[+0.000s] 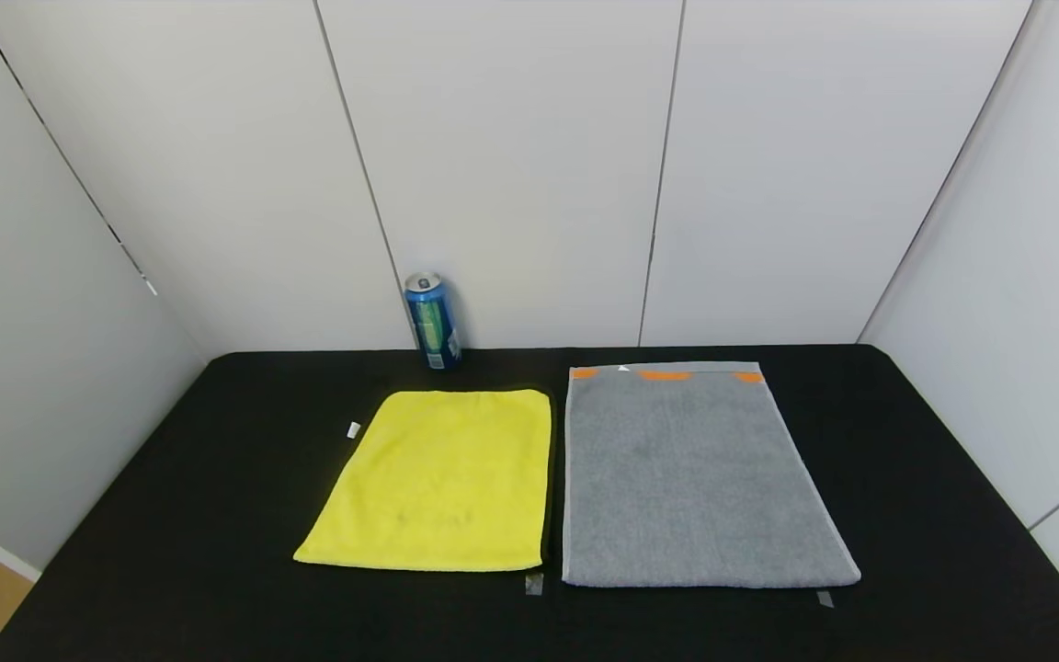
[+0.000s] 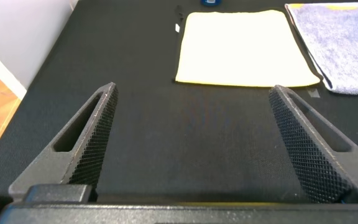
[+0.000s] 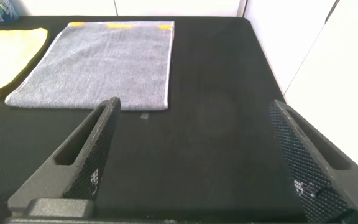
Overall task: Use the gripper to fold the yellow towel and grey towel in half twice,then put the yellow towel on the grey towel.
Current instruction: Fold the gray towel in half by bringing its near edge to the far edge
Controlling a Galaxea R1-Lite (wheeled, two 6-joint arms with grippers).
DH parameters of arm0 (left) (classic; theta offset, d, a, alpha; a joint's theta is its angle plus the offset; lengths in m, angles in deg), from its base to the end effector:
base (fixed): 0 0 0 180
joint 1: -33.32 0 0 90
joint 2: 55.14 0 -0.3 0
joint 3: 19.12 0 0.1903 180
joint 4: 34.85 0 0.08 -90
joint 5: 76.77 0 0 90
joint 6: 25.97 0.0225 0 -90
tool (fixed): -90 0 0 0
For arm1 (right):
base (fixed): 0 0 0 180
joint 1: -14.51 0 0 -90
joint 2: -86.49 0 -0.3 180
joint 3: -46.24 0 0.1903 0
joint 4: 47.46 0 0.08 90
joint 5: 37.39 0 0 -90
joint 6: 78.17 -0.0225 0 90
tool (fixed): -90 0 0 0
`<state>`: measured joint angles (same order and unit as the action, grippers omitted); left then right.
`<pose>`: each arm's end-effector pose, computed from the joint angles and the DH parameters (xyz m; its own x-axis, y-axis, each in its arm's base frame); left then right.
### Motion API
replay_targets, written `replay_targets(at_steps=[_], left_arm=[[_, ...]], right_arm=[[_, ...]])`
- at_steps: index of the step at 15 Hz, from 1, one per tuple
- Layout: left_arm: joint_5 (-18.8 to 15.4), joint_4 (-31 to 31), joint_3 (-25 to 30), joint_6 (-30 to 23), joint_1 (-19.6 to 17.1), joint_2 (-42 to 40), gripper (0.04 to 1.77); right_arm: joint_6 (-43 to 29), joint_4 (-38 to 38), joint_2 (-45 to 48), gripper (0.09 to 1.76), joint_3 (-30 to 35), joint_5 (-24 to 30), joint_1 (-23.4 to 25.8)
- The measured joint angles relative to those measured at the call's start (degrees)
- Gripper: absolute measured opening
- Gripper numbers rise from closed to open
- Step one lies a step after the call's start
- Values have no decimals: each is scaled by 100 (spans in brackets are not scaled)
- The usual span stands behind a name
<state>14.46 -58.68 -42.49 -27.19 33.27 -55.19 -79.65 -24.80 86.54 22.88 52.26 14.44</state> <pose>-0.0229 0.0005 0.0746 0.9997 0.0223 -0.0072 -0.0225 0.9995 -0.0211 -0.0229 -0.0002 0.0767 0.9999 -0.0049 0.0131 0.0045 0.9997 0.0259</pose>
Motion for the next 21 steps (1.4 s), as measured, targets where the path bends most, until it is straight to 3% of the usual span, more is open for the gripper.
replay_targets(at_steps=[4,9,14,21], left_arm=[[-15,249,0,65,-2,0,172],[-167,265,-306,62,-2,0,172],[-719,-358,-1154,65,-2,178,172],[-837,-277,-2722,117,173,1947,172]], right_arm=[[-249,20,-2,171,-137,-2,0],[-544,379,-384,171,-1256,234,-13],[-550,421,-1432,171,-2488,306,-221],[-510,423,-3422,171,-4169,317,-356]])
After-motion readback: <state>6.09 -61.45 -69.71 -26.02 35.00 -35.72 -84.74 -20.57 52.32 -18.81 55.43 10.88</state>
